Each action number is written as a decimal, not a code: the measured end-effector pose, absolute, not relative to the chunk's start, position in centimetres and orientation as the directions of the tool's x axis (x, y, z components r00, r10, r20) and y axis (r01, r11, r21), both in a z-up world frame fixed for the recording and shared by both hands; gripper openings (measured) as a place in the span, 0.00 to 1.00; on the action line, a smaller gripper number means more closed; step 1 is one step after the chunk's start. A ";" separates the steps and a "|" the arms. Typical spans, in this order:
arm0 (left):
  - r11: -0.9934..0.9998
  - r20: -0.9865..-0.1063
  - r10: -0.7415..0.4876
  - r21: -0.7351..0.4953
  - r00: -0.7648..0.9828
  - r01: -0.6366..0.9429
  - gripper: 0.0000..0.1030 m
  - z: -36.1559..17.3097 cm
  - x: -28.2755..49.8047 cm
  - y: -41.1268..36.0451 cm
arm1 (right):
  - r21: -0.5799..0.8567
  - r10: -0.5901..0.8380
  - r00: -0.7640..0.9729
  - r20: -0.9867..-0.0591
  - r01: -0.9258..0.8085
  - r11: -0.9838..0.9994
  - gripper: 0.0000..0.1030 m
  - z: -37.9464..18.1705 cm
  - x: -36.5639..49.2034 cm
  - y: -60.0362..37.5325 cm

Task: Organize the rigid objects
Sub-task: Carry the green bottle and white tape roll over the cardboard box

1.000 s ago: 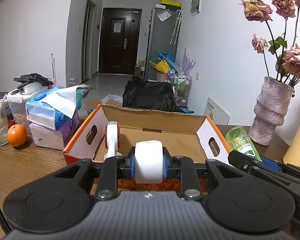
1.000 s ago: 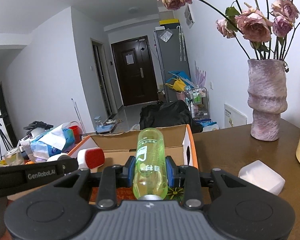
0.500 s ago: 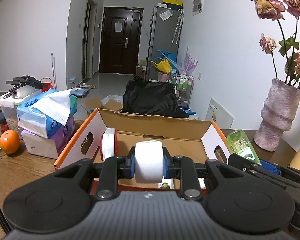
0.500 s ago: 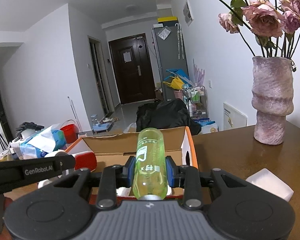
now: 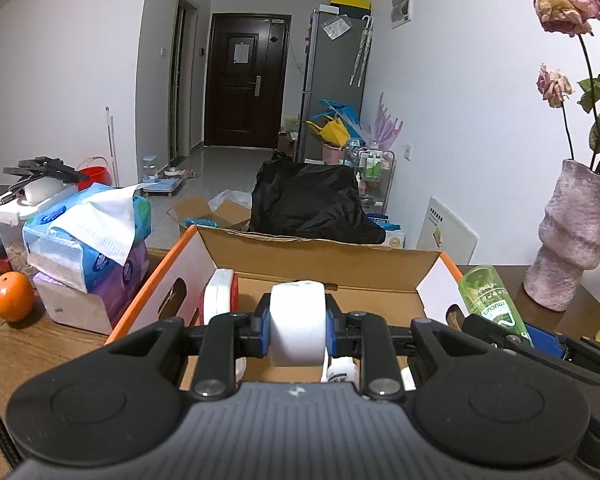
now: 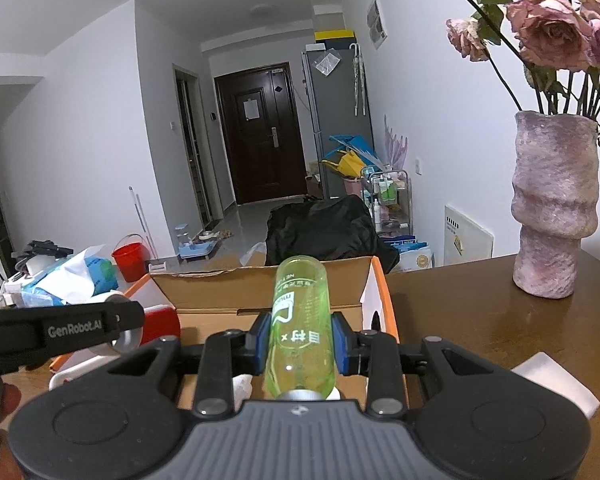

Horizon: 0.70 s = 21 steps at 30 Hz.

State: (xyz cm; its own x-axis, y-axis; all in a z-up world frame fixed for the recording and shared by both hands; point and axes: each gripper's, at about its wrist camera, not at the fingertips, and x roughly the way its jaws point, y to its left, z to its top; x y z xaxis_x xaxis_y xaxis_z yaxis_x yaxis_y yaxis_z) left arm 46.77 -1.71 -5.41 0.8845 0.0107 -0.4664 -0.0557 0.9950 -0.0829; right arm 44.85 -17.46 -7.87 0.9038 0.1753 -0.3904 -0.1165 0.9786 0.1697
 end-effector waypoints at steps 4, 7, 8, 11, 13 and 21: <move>0.995 -0.471 0.018 -0.075 0.882 -0.060 0.24 -5.6 47.6 -1.7 | 0.167 0.172 0.903 -0.394 -0.114 0.979 0.29 -8.0 45.6 -17.2; 0.996 -0.471 0.028 -0.065 0.882 -0.066 0.24 -5.8 48.2 -1.7 | 0.164 0.169 0.901 -0.401 -0.110 0.980 0.29 -8.2 46.3 -17.1; 0.996 -0.470 0.031 -0.061 0.882 -0.068 0.24 -5.8 48.4 -1.7 | 0.165 0.168 0.900 -0.403 -0.109 0.980 0.29 -8.2 46.4 -17.1; 0.996 -0.471 0.038 -0.052 0.881 -0.070 0.24 -6.0 49.0 -1.7 | 0.167 0.167 0.898 -0.407 -0.107 0.980 0.29 -8.3 47.1 -17.1; 0.996 -0.475 0.037 -0.049 0.879 -0.069 0.24 -6.2 49.5 -1.8 | 0.168 0.167 0.897 -0.409 -0.106 0.980 0.29 -8.3 47.5 -17.0; 0.996 -0.481 0.064 -0.017 0.874 -0.082 0.24 -6.8 50.7 -2.1 | 0.167 0.158 0.893 -0.422 -0.095 0.981 0.29 -8.7 48.9 -16.7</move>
State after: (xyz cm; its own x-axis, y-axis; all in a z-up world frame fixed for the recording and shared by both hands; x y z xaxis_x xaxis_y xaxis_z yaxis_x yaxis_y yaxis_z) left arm 50.73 -2.15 -6.79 0.8744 0.0638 -0.4809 -0.0820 0.9965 -0.0170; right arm 48.91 -16.74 -8.74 0.8929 0.1577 -0.4218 -0.0946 0.9814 0.1668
